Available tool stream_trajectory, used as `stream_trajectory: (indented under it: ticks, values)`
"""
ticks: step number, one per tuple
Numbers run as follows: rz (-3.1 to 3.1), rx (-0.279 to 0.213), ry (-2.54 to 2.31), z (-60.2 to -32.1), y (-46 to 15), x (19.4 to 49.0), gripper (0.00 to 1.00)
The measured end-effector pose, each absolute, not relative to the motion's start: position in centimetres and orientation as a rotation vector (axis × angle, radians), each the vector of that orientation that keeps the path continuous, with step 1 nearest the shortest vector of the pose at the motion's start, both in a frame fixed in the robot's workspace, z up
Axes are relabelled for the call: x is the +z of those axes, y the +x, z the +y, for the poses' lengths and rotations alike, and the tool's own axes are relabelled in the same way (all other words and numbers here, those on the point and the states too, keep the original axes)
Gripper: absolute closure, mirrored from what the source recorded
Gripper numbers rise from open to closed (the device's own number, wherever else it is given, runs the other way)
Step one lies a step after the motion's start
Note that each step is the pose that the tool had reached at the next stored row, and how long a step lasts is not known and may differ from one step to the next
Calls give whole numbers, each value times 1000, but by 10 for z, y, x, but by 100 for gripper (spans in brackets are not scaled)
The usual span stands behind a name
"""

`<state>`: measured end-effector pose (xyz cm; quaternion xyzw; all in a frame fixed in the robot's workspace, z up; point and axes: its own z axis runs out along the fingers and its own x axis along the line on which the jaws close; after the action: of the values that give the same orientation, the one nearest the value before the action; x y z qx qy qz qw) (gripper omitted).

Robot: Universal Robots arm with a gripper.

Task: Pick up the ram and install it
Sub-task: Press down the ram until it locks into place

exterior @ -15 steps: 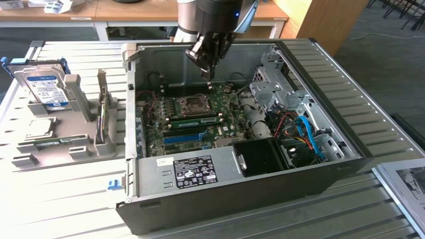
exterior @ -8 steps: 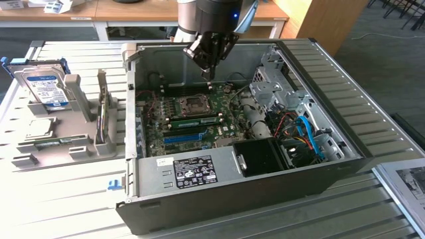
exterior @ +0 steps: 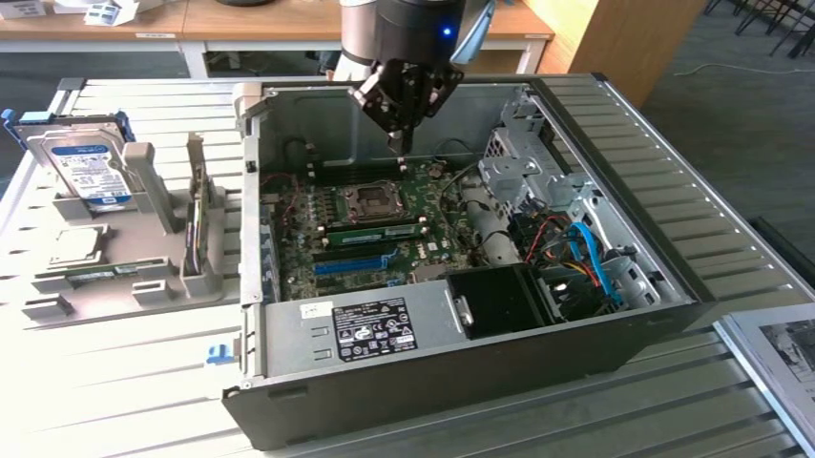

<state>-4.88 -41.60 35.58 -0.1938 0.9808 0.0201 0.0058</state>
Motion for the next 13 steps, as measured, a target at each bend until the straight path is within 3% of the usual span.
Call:
stream_trajectory:
  ticks: [13]
  values:
    - [3116, 60, -240, -416, -49, 355, 90]
